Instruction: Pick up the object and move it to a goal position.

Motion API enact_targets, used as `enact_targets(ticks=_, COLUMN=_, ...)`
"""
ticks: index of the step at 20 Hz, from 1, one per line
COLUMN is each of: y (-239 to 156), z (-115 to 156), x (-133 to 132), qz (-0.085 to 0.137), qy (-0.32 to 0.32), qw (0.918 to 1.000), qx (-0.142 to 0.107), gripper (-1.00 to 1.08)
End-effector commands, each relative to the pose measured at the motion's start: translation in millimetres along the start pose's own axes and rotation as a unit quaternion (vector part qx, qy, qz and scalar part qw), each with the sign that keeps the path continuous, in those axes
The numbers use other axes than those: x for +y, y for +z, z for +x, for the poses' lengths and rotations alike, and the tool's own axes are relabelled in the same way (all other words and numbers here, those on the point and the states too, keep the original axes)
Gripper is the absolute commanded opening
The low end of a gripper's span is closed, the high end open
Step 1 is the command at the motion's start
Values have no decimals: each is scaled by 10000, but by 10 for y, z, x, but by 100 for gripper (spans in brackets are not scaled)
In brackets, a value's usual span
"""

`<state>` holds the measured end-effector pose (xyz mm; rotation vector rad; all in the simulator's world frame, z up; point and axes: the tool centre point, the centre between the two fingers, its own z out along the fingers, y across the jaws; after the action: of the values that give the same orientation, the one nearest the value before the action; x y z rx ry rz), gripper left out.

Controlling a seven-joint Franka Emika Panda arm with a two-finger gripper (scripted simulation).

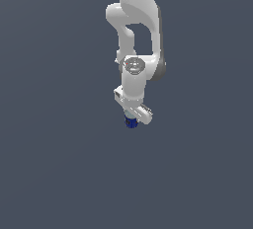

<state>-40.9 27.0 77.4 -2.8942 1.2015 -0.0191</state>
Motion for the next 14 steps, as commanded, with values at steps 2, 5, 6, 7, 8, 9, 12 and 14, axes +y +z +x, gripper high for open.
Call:
enact_targets(ticks=2, y=-111, z=130, x=-63, qz=168, qy=-39, qw=9998, qx=135, gripper=-100)
enact_targets(ticks=5, y=-249, z=292, x=-138, qz=385, qy=-101, qw=9987, qx=307, gripper=-100)
enact_targets(ticks=6, y=-306, z=354, x=-166, qz=470, qy=-125, qw=9981, qx=375, gripper=-100)
enact_targets(ticks=7, y=-368, z=419, x=-196, qz=561, qy=-151, qw=9973, qx=447, gripper=-100)
enact_targets(ticks=8, y=-435, z=486, x=-226, qz=657, qy=-178, qw=9963, qx=523, gripper=-100)
enact_targets(ticks=9, y=-508, z=556, x=-257, qz=757, qy=-206, qw=9951, qx=602, gripper=-100)
enact_targets(ticks=12, y=-752, z=770, x=-349, qz=1080, qy=-297, qw=9900, qx=858, gripper=-100)
enact_targets(ticks=14, y=-932, z=911, x=-406, qz=1305, qy=-360, qw=9854, qx=1035, gripper=-100)
